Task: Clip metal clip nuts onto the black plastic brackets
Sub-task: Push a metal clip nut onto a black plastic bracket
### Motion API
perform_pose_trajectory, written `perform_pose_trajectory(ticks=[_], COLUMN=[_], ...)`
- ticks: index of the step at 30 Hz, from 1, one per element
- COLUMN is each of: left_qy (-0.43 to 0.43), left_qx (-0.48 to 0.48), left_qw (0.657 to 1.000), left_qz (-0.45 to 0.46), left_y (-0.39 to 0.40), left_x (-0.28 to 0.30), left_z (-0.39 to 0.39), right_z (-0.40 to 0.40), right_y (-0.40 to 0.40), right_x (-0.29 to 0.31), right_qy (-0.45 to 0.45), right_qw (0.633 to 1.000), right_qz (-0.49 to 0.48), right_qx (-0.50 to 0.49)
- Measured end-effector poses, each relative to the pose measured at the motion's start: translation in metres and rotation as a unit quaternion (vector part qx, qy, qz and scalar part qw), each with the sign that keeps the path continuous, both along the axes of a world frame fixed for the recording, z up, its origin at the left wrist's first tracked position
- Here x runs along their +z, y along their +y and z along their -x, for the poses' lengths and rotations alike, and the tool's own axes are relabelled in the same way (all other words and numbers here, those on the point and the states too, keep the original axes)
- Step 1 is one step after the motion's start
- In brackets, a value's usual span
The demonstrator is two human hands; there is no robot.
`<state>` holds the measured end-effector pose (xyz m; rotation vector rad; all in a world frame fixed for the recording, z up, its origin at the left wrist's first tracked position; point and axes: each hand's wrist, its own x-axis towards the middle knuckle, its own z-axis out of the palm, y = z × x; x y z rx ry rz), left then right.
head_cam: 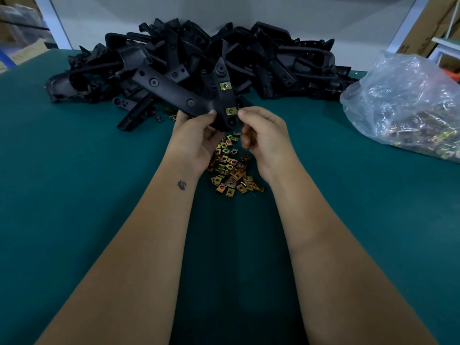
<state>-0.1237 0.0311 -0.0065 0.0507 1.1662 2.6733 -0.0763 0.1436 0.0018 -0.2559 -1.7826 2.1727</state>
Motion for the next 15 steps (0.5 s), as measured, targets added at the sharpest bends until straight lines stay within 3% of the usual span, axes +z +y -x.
perform_pose_trajectory(ticks=[4,10,15], left_qy=[-0.017,0.014,0.05], left_qx=[0.008,0.03,-0.01], left_qw=[0.999,0.999,0.998], left_qz=[-0.039,-0.015,0.025], left_y=[-0.001,-0.006,0.002], left_x=[-0.001,0.005,0.013], left_z=[0.0,-0.007,-0.023], right_z=[-0.002,-0.01,-0.02], right_y=[-0.002,-0.013,-0.022], right_x=[0.001,0.005,0.007], right_qy=[-0.002,0.031,0.068], right_qw=[0.999,0.982,0.995], right_qz=[-0.017,-0.182,-0.073], right_qx=[0.028,0.032,-0.024])
